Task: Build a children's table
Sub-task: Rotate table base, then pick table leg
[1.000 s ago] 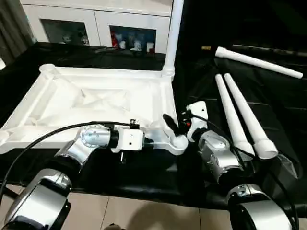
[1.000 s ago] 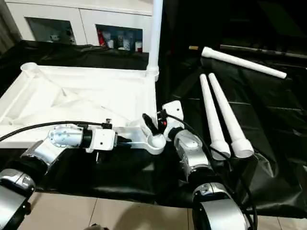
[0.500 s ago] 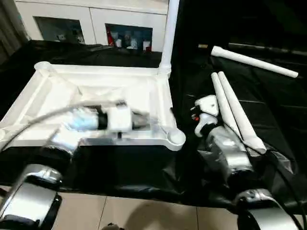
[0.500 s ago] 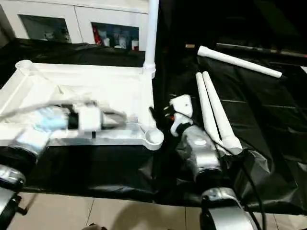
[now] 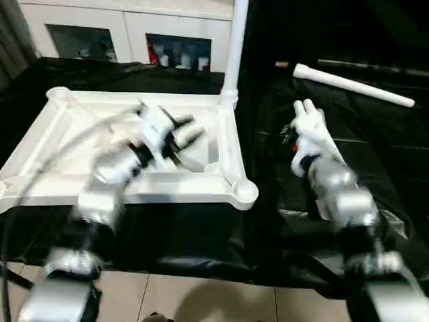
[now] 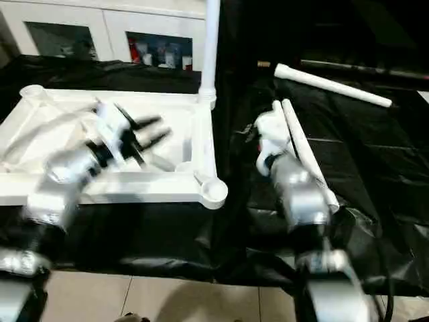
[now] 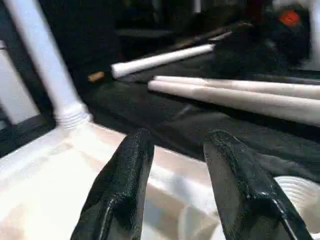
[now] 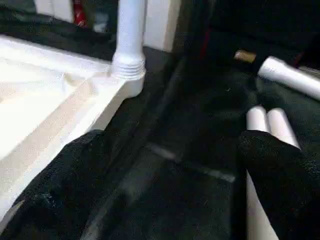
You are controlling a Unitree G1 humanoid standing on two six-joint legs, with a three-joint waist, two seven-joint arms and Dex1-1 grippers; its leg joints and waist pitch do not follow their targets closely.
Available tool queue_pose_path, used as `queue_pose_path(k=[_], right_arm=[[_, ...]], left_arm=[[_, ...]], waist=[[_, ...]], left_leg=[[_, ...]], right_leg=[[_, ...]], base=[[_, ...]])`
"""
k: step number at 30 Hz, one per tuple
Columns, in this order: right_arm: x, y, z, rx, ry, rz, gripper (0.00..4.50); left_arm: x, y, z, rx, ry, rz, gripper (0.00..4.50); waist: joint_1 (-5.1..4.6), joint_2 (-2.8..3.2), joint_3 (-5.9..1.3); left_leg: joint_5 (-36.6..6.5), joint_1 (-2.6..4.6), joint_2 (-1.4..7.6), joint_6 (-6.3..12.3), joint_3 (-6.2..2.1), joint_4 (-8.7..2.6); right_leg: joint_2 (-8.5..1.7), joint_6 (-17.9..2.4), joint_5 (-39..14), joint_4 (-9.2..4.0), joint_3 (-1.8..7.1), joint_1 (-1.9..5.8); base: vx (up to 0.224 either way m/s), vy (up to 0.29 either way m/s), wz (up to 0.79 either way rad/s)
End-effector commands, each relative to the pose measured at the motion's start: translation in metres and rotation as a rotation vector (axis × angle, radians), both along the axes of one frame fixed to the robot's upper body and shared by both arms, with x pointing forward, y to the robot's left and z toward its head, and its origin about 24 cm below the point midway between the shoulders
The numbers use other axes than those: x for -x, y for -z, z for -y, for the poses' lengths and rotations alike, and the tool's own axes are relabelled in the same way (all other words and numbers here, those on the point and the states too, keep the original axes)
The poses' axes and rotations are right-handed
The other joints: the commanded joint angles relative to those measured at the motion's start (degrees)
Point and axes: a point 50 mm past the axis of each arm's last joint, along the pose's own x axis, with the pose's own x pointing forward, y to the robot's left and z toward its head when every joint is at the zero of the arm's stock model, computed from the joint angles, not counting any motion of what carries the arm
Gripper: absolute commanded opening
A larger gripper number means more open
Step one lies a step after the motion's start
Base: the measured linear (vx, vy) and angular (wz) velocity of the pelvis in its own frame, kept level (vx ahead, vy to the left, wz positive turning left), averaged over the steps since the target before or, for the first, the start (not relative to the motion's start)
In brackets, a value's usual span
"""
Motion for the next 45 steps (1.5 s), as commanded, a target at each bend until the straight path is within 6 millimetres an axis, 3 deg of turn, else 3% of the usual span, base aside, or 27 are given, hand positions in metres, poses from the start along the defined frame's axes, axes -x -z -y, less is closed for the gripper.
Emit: queue_pose_path(k=[1,8,9,11,21,28,36,41,45], right_arm=[[-0.001,0.009,0.010,0.012,0.048,-0.105,4.50],[-0.005,0.013,0.023,0.077,0.105,-0.293,4.50],[-0.004,0.016,0.033,0.078,0.154,-0.371,4.50],[-0.002,0.017,0.044,0.083,0.213,-0.415,4.50],[0.009,0.028,0.059,0.066,0.247,-0.552,4.50],[0.020,0.044,0.056,0.025,0.228,-0.663,4.50],[0.021,0.046,0.049,-0.012,0.206,-0.692,4.50],[0.021,0.049,0.046,-0.041,0.195,-0.714,4.50],[0.023,0.053,0.043,-0.057,0.190,-0.735,4.13]], left_arm=[[0.002,-0.005,0.006,-0.044,0.025,0.009,1.98],[0.013,-0.003,0.013,-0.122,0.089,-0.049,1.98],[0.017,-0.002,0.013,-0.157,0.125,-0.066,1.98],[0.020,-0.004,0.012,-0.183,0.150,-0.071,1.98],[0.023,-0.007,0.013,-0.221,0.169,-0.075,1.98],[0.026,-0.007,0.015,-0.236,0.182,-0.083,1.98],[0.027,-0.008,0.014,-0.249,0.182,-0.077,1.98],[0.027,-0.009,0.013,-0.251,0.182,-0.074,1.98],[0.030,-0.011,0.015,-0.253,0.216,-0.081,2.06]], waist=[[-0.10,0.53,-4.20],[-0.46,0.57,-4.19],[-0.49,0.40,-4.20],[-0.47,0.44,-4.20],[-0.33,0.72,-4.21],[-0.23,0.69,-4.13],[-0.30,0.31,-3.85],[-0.27,0.25,-3.94],[-0.18,-0.05,-3.97]], left_leg=[[-4.6,0.96,0.91,0.22,-0.51,-2.79],[-4.1,1.01,0.89,0.27,-0.46,-2.64],[-4.1,1.03,0.85,0.00,-0.45,-2.59],[-3.6,1.01,0.85,-0.30,-0.45,-2.58],[-4.2,1.04,0.76,-0.72,-0.37,-2.43],[-5.4,1.00,0.87,-1.31,-0.36,-2.40],[-7.8,0.93,0.87,-2.12,-0.46,-2.53],[-6.4,0.89,0.86,-1.72,-0.44,-2.46],[-5.5,0.81,0.88,-1.16,-0.39,-2.41]], right_leg=[[-2.35,-13.3,7.6,-3.04,2.72,3.56],[-2.31,-14.3,7.5,-3.02,2.62,3.59],[-2.27,-14.2,7.1,-2.99,2.64,3.64],[-2.29,-14.4,7.1,-2.91,2.63,3.63],[-2.17,-14.3,7.6,-2.95,2.58,3.63],[-2.25,-14.5,5.7,-3.02,2.57,3.56],[-2.53,-12.9,-1.2,-3.44,2.68,3.26],[-2.43,-12.9,0.3,-3.24,2.69,3.21],[-2.55,-13.2,0.9,-3.12,2.69,3.25]], base=[[0.000,0.000,0.00],[0.000,0.000,0.00],[0.000,0.000,0.00],[0.000,0.000,0.00],[0.000,0.000,0.00],[0.000,0.000,0.00],[0.000,0.000,0.00],[0.000,0.000,0.00],[0.000,0.000,0.00]])
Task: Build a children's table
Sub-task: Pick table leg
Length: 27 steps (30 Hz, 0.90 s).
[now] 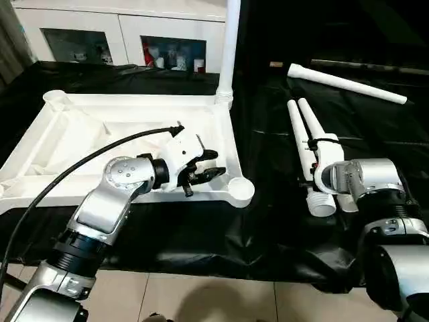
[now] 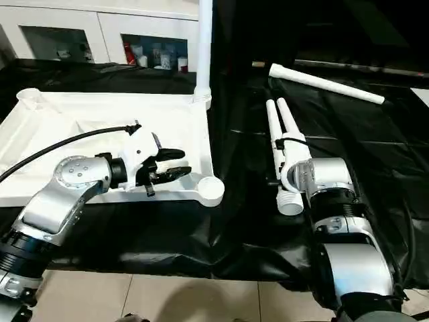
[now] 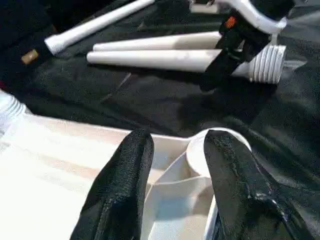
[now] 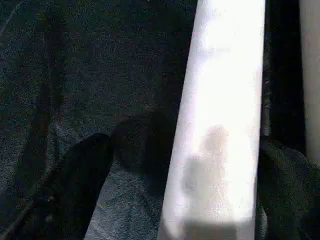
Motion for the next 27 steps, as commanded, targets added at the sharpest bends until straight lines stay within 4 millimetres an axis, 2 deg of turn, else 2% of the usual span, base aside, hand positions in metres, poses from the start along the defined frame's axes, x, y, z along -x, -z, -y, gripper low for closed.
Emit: queue_pose_path(k=[1,2,5,7,9,12,14,15,18,20,24,25,26,27], right_arm=[[0.001,0.002,-0.001,-0.027,0.006,-0.025,4.02],[0.001,0.003,-0.002,-0.029,0.007,-0.026,3.85],[0.003,0.009,-0.001,-0.043,0.023,-0.044,3.68],[0.004,0.013,0.001,-0.050,0.045,-0.051,3.41],[0.004,0.014,0.002,-0.048,0.052,-0.052,3.24],[0.006,0.018,0.004,-0.066,0.077,-0.053,2.96],[0.006,0.020,0.004,-0.074,0.084,-0.054,2.80],[0.007,0.021,0.005,-0.077,0.091,-0.053,2.71],[0.008,0.023,0.006,-0.085,0.100,-0.051,2.44],[0.008,0.023,0.006,-0.087,0.105,-0.048,2.26],[0.006,0.022,0.007,-0.093,0.118,-0.026,1.98],[0.006,0.022,0.006,-0.094,0.119,-0.022,1.95],[0.006,0.021,0.006,-0.103,0.120,-0.010,1.92],[0.005,0.021,0.005,-0.110,0.120,-0.001,1.91]], left_arm=[[0.005,-0.001,0.004,-0.010,0.055,-0.021,2.06],[0.006,-0.001,0.004,-0.010,0.062,-0.026,2.32],[0.014,-0.002,0.006,-0.009,0.150,-0.075,2.40],[0.017,-0.005,0.006,0.002,0.182,-0.101,2.68],[0.018,-0.006,0.006,0.005,0.186,-0.101,2.82],[0.013,-0.009,0.006,0.039,0.164,-0.093,3.11],[0.011,-0.010,0.006,0.053,0.154,-0.095,3.20],[0.009,-0.010,0.007,0.078,0.134,-0.102,3.25],[0.002,-0.013,0.007,0.108,0.056,-0.029,3.61],[0.000,-0.014,0.006,0.117,0.038,-0.013,3.62],[-0.009,-0.016,0.007,0.204,-0.054,0.007,4.03],[-0.010,-0.017,0.007,0.217,-0.071,0.011,4.07],[-0.016,-0.015,0.005,0.220,-0.123,-0.024,4.19],[-0.019,-0.013,0.005,0.220,-0.157,-0.052,4.35]], waist=[[0.34,-0.30,-4.11],[0.31,-0.29,-4.06],[0.38,-0.26,-3.99],[0.38,0.01,-3.93],[0.27,-0.06,-3.86],[0.18,0.24,-3.84],[0.16,0.09,-3.87],[0.24,0.45,-3.89],[0.08,0.06,-3.92],[0.09,0.11,-3.95],[-0.09,0.59,-4.02],[-0.09,0.55,-4.07],[-0.13,0.15,-4.10],[-0.10,0.33,-4.06]], left_leg=[[-5.6,0.81,0.88,-1.11,-0.31,-3.09],[-5.7,0.78,0.87,-1.14,-0.29,-3.09],[-6.4,0.83,0.91,-1.49,-0.28,-3.16],[-7.0,0.91,0.90,-2.03,-0.28,-3.19],[-8.0,0.98,0.90,-2.50,-0.27,-3.26],[-9.6,1.01,0.79,-3.28,-0.37,-3.30],[-10.1,1.07,0.79,-3.44,-0.39,-3.32],[-10.2,1.08,0.80,-3.60,-0.46,-3.32],[-10.7,0.98,0.73,-3.44,-0.48,-3.33],[-10.5,0.97,0.80,-3.24,-0.55,-3.34],[-10.4,1.00,0.68,-3.47,-0.55,-3.22],[-10.4,0.97,0.66,-3.33,-0.55,-3.22],[-10.2,0.93,0.70,-3.10,-0.54,-3.21],[-10.5,1.05,0.71,-3.10,-0.50,-3.24]], right_leg=[[-2.56,-13.2,0.2,-3.75,2.55,3.19],[-2.51,-13.2,-0.1,-3.77,2.55,3.15],[-2.56,-13.0,-1.4,-3.86,2.53,3.07],[-2.55,-12.9,-2.3,-3.88,2.53,2.90],[-2.44,-12.8,-3.1,-4.01,2.53,2.85],[-2.46,-12.0,-4.6,-4.22,2.58,2.88],[-2.45,-11.8,-5.3,-4.35,2.57,2.89],[-2.50,-11.9,-5.2,-4.27,2.55,2.87],[-2.36,-11.7,-5.2,-4.43,2.53,3.01],[-2.42,-11.5,-5.1,-4.49,2.50,3.02],[-2.20,-12.0,-3.0,-4.38,2.48,3.08],[-2.21,-12.1,-2.9,-4.39,2.47,3.13],[-2.23,-12.3,-2.6,-4.38,2.47,3.19],[-2.17,-12.2,-3.0,-4.35,2.46,3.07]], base=[[0.000,0.000,0.00],[0.000,0.000,0.00],[0.000,0.000,0.00],[0.000,0.000,0.00],[0.000,0.000,0.00],[0.000,0.000,0.00],[0.000,0.000,0.00],[0.000,0.000,0.00],[0.000,0.000,0.00],[0.000,0.000,0.00],[0.000,0.000,0.00],[0.000,0.000,0.00],[0.000,0.000,0.00],[0.000,0.000,0.00]])
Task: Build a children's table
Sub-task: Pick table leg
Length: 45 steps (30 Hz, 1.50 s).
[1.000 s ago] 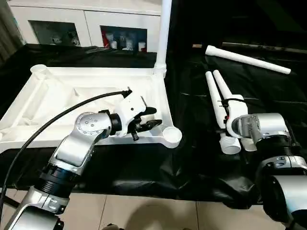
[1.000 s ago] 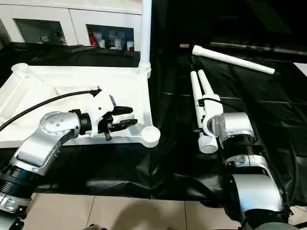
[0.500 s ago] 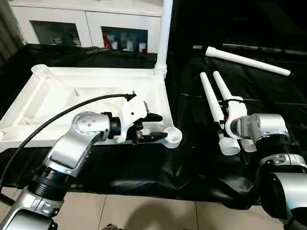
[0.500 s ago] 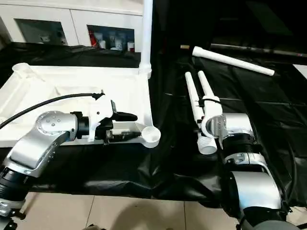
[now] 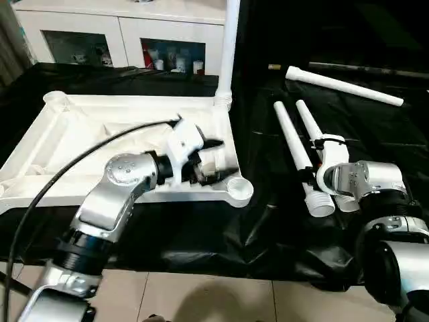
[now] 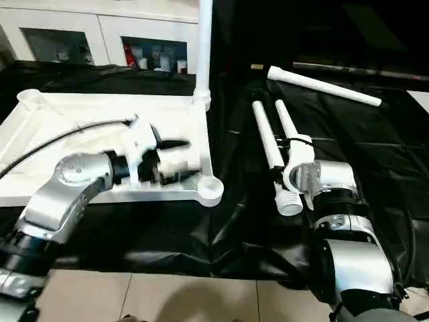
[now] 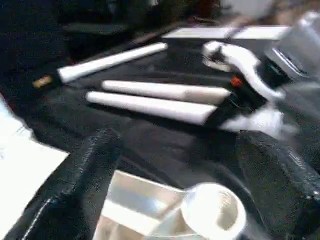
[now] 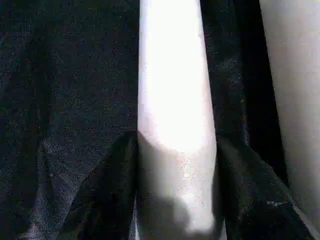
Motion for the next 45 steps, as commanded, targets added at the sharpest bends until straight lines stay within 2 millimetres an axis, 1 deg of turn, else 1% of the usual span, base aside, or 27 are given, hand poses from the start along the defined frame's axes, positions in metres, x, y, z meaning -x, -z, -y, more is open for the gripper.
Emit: queue_pose_path(k=[1,2,4,5,6,9,13,14,15,16,17,18,19,20,21,23,24,27,28,30,31,32,36,38,40,43,45], right_arm=[[0.007,0.014,-0.003,-0.034,0.012,-0.032,1.90],[0.007,0.014,-0.004,-0.052,0.016,-0.015,1.89],[0.008,0.015,-0.005,-0.064,0.017,-0.005,1.88],[0.008,0.015,-0.005,-0.064,0.015,0.003,1.88],[0.008,0.015,-0.006,-0.068,0.015,0.011,1.88],[0.005,0.010,-0.007,-0.127,0.040,0.138,1.87],[0.005,0.008,-0.008,-0.163,0.047,0.210,1.87],[0.002,-0.011,-0.015,-0.238,-0.009,0.404,1.87],[0.001,-0.023,-0.019,-0.294,-0.039,0.515,1.87],[0.002,-0.036,-0.023,-0.363,-0.058,0.610,1.87],[0.003,-0.044,-0.024,-0.410,-0.070,0.672,1.87],[0.009,-0.060,-0.030,-0.511,-0.121,0.765,1.86],[0.014,-0.067,-0.033,-0.558,-0.156,0.801,1.86],[0.019,-0.073,-0.038,-0.584,-0.217,0.833,1.86],[0.028,-0.078,-0.046,-0.615,-0.318,0.859,1.86],[0.032,-0.078,-0.050,-0.628,-0.358,0.861,1.86],[0.036,-0.080,-0.054,-0.650,-0.396,0.864,1.86],[0.044,-0.084,-0.067,-0.678,-0.493,0.882,1.86],[0.048,-0.084,-0.075,-0.668,-0.546,0.872,1.86],[0.049,-0.082,-0.079,-0.642,-0.576,0.860,1.86],[0.050,-0.080,-0.081,-0.623,-0.586,0.848,1.86],[0.050,-0.078,-0.082,-0.610,-0.589,0.842,1.86],[0.050,-0.078,-0.081,-0.600,-0.583,0.834,1.86],[0.048,-0.079,-0.080,-0.596,-0.580,0.836,1.86],[0.046,-0.079,-0.079,-0.584,-0.574,0.837,1.86],[0.045,-0.079,-0.080,-0.576,-0.572,0.835,1.86],[0.044,-0.079,-0.081,-0.569,-0.572,0.834,1.86]], left_arm=[[-0.011,-0.004,-0.004,0.010,-0.091,-0.019,4.44],[-0.017,-0.005,-0.002,0.044,-0.138,-0.051,4.49],[-0.020,-0.006,0.002,0.071,-0.145,-0.101,4.50],[-0.020,-0.007,0.003,0.079,-0.140,-0.117,4.50],[-0.020,-0.007,0.004,0.086,-0.140,-0.123,4.50],[-0.021,-0.011,0.012,0.190,-0.133,-0.210,4.50],[-0.024,-0.018,0.019,0.264,-0.131,-0.248,4.50],[-0.021,-0.022,0.024,0.316,-0.082,-0.320,4.50],[-0.021,-0.022,0.027,0.339,-0.065,-0.370,4.50],[-0.022,-0.023,0.030,0.370,-0.056,-0.416,4.50],[-0.023,-0.024,0.032,0.392,-0.050,-0.447,4.50],[-0.025,-0.028,0.039,0.430,-0.031,-0.488,4.50],[-0.026,-0.031,0.043,0.448,-0.021,-0.503,4.50],[-0.027,-0.035,0.047,0.472,-0.002,-0.519,4.50],[-0.028,-0.041,0.053,0.515,0.017,-0.541,4.50],[-0.029,-0.043,0.055,0.533,0.020,-0.547,4.50],[-0.031,-0.045,0.057,0.552,0.020,-0.555,4.50],[-0.033,-0.048,0.062,0.564,0.023,-0.561,4.50],[-0.034,-0.049,0.064,0.565,0.025,-0.565,4.50],[-0.034,-0.050,0.065,0.575,0.030,-0.564,4.50],[-0.034,-0.052,0.066,0.594,0.041,-0.568,4.50],[-0.033,-0.054,0.067,0.610,0.051,-0.571,4.50],[-0.032,-0.057,0.067,0.623,0.053,-0.579,4.50],[-0.033,-0.055,0.065,0.610,0.034,-0.585,4.22],[-0.034,-0.054,0.064,0.586,0.003,-0.572,4.12],[-0.035,-0.053,0.063,0.571,-0.025,-0.554,3.76],[-0.035,-0.054,0.063,0.577,-0.035,-0.550,3.65]], waist=[[0.11,0.60,-3.84],[0.01,0.38,-3.73],[0.22,0.43,-3.85],[0.24,0.59,-3.82],[0.28,0.51,-3.80],[0.26,0.32,-3.79],[0.44,0.49,-3.76],[0.34,0.28,-3.78],[0.64,0.21,-3.90],[0.69,0.17,-3.92],[0.60,-0.06,-4.00],[0.69,-0.48,-4.02],[0.96,-0.22,-4.15],[1.09,-0.08,-4.06],[1.43,0.16,-4.06],[1.70,0.07,-4.05],[1.90,0.28,-4.00],[2.14,0.22,-3.99],[2.08,0.68,-4.01],[2.04,0.48,-4.03],[1.98,0.72,-4.01],[2.00,0.52,-3.99],[2.16,0.42,-3.91],[2.18,0.32,-3.97],[2.19,0.09,-4.00],[2.22,0.18,-4.01],[2.21,0.12,-4.03]], left_leg=[[-11.0,0.97,0.66,-3.05,-0.48,-3.29],[-11.1,0.80,0.63,-2.92,-0.44,-3.34],[-10.9,0.96,0.66,-2.83,-0.53,-3.31],[-10.8,0.85,0.64,-2.73,-0.54,-3.35],[-10.7,0.87,0.69,-2.65,-0.56,-3.35],[-11.0,0.75,0.65,-2.34,-0.51,-3.34],[-11.2,0.83,0.60,-1.43,-0.52,-3.33],[-11.1,0.65,0.51,-1.11,-0.52,-3.37],[-10.9,0.71,0.64,-0.54,-0.36,-3.16],[-10.2,0.54,0.64,-0.04,-0.50,-3.24],[-8.9,0.30,0.47,1.04,-0.46,-3.19],[-7.3,0.28,0.37,2.78,-0.32,-2.98],[-6.3,0.33,0.57,3.49,-0.49,-2.93],[-4.7,0.15,0.51,4.78,-0.47,-2.85],[-3.5,0.27,0.75,5.48,-0.51,-2.79],[-2.2,0.07,0.72,6.11,-0.56,-2.74],[-2.7,0.20,0.65,6.16,-0.51,-2.72],[-3.6,0.20,0.70,5.78,-0.54,-2.80],[-3.7,0.20,0.73,5.28,-0.64,-2.85],[-3.7,0.06,0.76,4.57,-0.75,-2.92],[-3.9,0.10,0.84,4.08,-0.77,-2.97],[-3.9,0.06,0.78,3.69,-0.75,-2.97],[-4.1,0.07,0.72,3.65,-0.69,-2.99],[-3.6,0.01,0.72,3.79,-0.72,-2.95],[-2.9,-0.03,0.67,4.07,-0.69,-2.89],[-2.8,-0.02,0.70,4.32,-0.69,-2.87],[-2.7,-0.01,0.74,4.33,-0.70,-2.85]], right_leg=[[-2.23,-12.2,-4.0,-4.59,2.40,2.82],[-2.17,-11.9,-4.5,-4.79,2.44,2.89],[-2.35,-11.8,-4.7,-4.73,2.44,2.92],[-2.38,-11.8,-4.8,-4.80,2.40,2.96],[-2.37,-11.7,-4.7,-4.84,2.39,2.91],[-2.45,-12.1,-5.0,-4.98,2.38,2.93],[-2.35,-12.1,-5.1,-5.22,2.36,2.86],[-2.29,-12.0,-5.1,-5.13,2.28,3.11],[-2.55,-11.9,-3.9,-4.97,2.46,3.00],[-2.55,-12.1,-3.2,-4.92,2.41,3.11],[-2.35,-12.4,-2.0,-4.73,2.28,3.34],[-2.23,-12.9,0.4,-4.63,2.41,3.38],[-2.41,-13.3,1.4,-4.36,2.36,3.38],[-2.31,-13.7,3.0,-4.28,2.30,3.40],[-2.42,-14.2,4.3,-4.18,2.28,3.18],[-2.35,-14.8,6.6,-4.01,2.22,3.32],[-2.37,-14.8,6.1,-4.17,2.16,3.26],[-2.55,-14.7,4.5,-4.44,2.13,3.35],[-2.48,-14.5,4.2,-4.54,2.09,3.27],[-2.58,-14.3,3.9,-4.45,2.03,3.47],[-2.66,-14.3,3.7,-4.51,2.04,3.40],[-2.68,-14.2,3.6,-4.49,2.07,3.47],[-2.74,-14.0,2.8,-4.62,2.11,3.46],[-2.75,-13.7,3.2,-4.54,2.11,3.54],[-2.71,-13.6,3.9,-4.47,2.11,3.55],[-2.73,-13.5,3.8,-4.46,2.10,3.52],[-2.79,-13.4,3.8,-4.42,2.11,3.56]], base=[[0.000,0.000,0.00],[0.000,0.000,0.00],[0.000,0.000,0.00],[0.000,0.000,0.00],[0.000,0.000,0.00],[0.000,0.000,0.00],[0.000,0.000,0.00],[0.000,0.000,0.00],[0.000,0.000,0.00],[0.000,0.000,0.00],[0.000,0.000,0.00],[0.000,0.000,0.00],[0.000,0.000,0.00],[0.000,0.000,0.00],[0.000,0.000,0.00],[0.000,0.000,0.00],[0.000,0.000,0.00],[0.000,0.000,0.00],[0.000,0.000,0.00],[0.000,0.000,0.00],[0.000,0.000,0.00],[0.000,0.000,0.00],[0.000,0.000,0.00],[0.000,0.000,0.00],[0.000,0.000,0.00],[0.000,0.000,0.00],[0.000,0.000,0.00]])
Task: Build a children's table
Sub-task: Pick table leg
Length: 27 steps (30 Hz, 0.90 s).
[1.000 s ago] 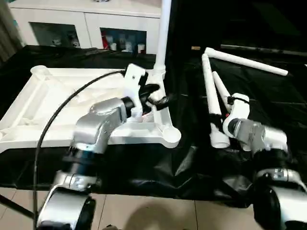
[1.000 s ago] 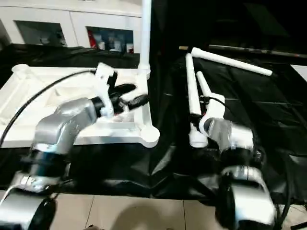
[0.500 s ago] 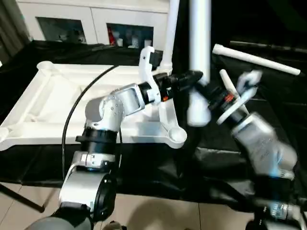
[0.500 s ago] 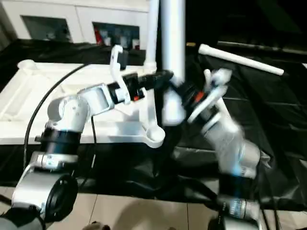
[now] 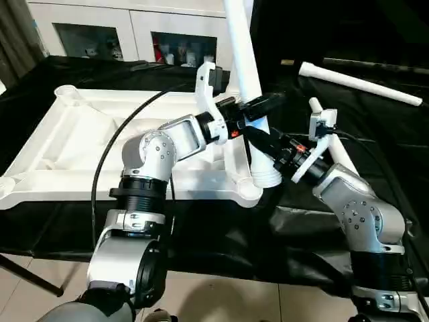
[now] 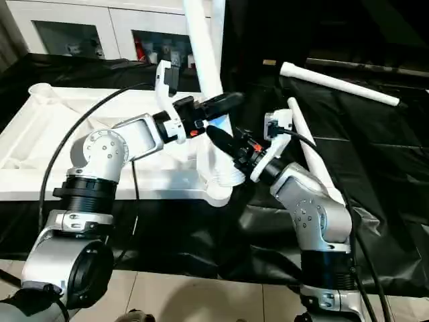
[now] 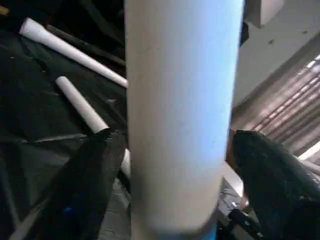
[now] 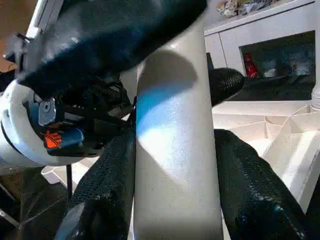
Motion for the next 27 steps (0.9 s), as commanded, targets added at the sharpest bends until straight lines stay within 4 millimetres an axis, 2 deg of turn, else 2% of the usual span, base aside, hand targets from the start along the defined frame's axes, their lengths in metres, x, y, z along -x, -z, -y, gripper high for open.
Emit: queue_pose_path(k=[1,3,5,6,7,13,17,18,20,21,22,23,25,27], right_arm=[[-0.003,-0.006,-0.001,0.018,0.008,0.030,1.86],[-0.004,-0.007,-0.002,0.024,0.005,0.031,1.86],[-0.004,-0.006,-0.002,0.031,0.004,0.033,1.86],[-0.004,-0.006,-0.002,0.036,0.004,0.035,1.86],[-0.004,-0.006,-0.002,0.038,0.004,0.036,1.86],[-0.006,-0.007,-0.001,0.055,0.017,0.041,1.86],[-0.006,-0.007,-0.003,0.073,0.019,0.050,1.86],[-0.006,-0.007,-0.003,0.076,0.020,0.054,1.86],[-0.007,-0.008,-0.006,0.081,0.012,0.063,1.86],[-0.007,-0.008,-0.006,0.077,0.009,0.062,2.21],[-0.007,-0.008,-0.007,0.074,0.005,0.060,2.21],[-0.008,-0.008,-0.008,0.050,-0.005,0.045,2.56],[-0.007,-0.009,-0.009,0.047,-0.031,0.042,2.66],[-0.006,-0.010,-0.010,0.055,-0.062,0.045,2.95]], left_arm=[[0.001,-0.006,0.003,-0.012,-0.008,0.029,3.55],[0.001,-0.006,0.003,-0.011,-0.005,0.033,3.26],[0.001,-0.006,0.004,-0.011,-0.005,0.036,3.24],[0.000,-0.006,0.004,-0.010,-0.011,0.039,3.03],[0.000,-0.006,0.004,-0.010,-0.013,0.039,3.03],[-0.005,-0.008,0.000,-0.002,-0.062,0.046,2.52],[-0.006,-0.008,-0.003,0.007,-0.064,0.047,2.19],[-0.006,-0.008,-0.004,0.007,-0.061,0.050,1.99],[-0.007,-0.008,-0.005,0.008,-0.063,0.057,1.95],[-0.007,-0.008,-0.006,0.007,-0.062,0.060,1.93],[-0.007,-0.008,-0.006,0.006,-0.062,0.063,1.93],[-0.008,-0.008,-0.007,-0.003,-0.060,0.074,1.92],[-0.008,-0.009,-0.008,-0.016,-0.048,0.091,1.92],[-0.009,-0.010,-0.010,-0.031,-0.045,0.106,1.91]], waist=[[0.27,-0.66,-4.50],[0.29,-0.62,-4.52],[0.28,-0.38,-4.51],[0.24,-0.50,-4.56],[0.29,-0.29,-4.57],[0.20,-0.53,-4.63],[0.23,-0.47,-4.65],[0.21,-0.48,-4.64],[0.15,-0.90,-4.62],[0.21,-0.73,-4.62],[0.21,-0.76,-4.58],[0.23,-0.75,-4.56],[0.24,-0.71,-4.58],[0.22,-0.63,-4.66]], left_leg=[[-2.6,0.86,0.71,3.82,-0.56,-2.84],[-2.4,0.83,0.71,3.83,-0.58,-2.82],[-2.5,0.88,0.71,3.81,-0.59,-2.82],[-2.5,0.87,0.73,3.80,-0.57,-2.80],[-2.5,0.89,0.72,3.79,-0.61,-2.78],[-2.2,0.87,0.69,4.08,-0.59,-2.72],[-2.4,0.94,0.72,4.10,-0.58,-2.70],[-2.4,0.94,0.72,4.09,-0.57,-2.69],[-2.3,0.90,0.68,4.32,-0.49,-2.68],[-2.3,0.91,0.69,4.36,-0.52,-2.69],[-2.3,0.89,0.66,4.40,-0.51,-2.69],[-2.5,0.92,0.65,4.37,-0.51,-2.73],[-2.6,0.96,0.67,4.33,-0.55,-2.74],[-2.0,0.96,0.72,4.34,-0.57,-2.69]], right_leg=[[-2.71,-13.5,3.5,-3.66,2.30,3.89],[-2.68,-13.5,3.5,-3.62,2.29,3.89],[-2.68,-13.6,3.5,-3.62,2.30,3.83],[-2.69,-13.6,3.8,-3.63,2.31,3.88],[-2.72,-13.7,3.9,-3.61,2.29,3.85],[-2.61,-14.1,5.3,-3.46,2.30,3.97],[-2.64,-14.0,5.0,-3.45,2.29,3.92],[-2.61,-14.0,5.0,-3.44,2.30,3.89],[-2.58,-14.0,5.0,-3.45,2.31,3.93],[-2.64,-14.0,4.6,-3.42,2.30,3.93],[-2.64,-13.9,4.4,-3.48,2.31,3.90],[-2.64,-13.8,3.6,-3.54,2.29,3.88],[-2.64,-13.7,3.4,-3.55,2.30,3.89],[-2.59,-13.7,4.6,-3.35,2.31,3.90]], base=[[0.000,0.000,0.00],[0.000,0.000,0.00],[0.000,0.000,0.00],[0.000,0.000,0.00],[0.000,0.000,0.00],[0.000,0.000,0.00],[0.000,0.000,0.00],[0.000,0.000,0.00],[0.000,0.000,0.00],[0.000,0.000,0.00],[0.000,0.000,0.00],[0.000,0.000,0.00],[0.000,0.000,0.00],[0.000,0.000,0.00]])
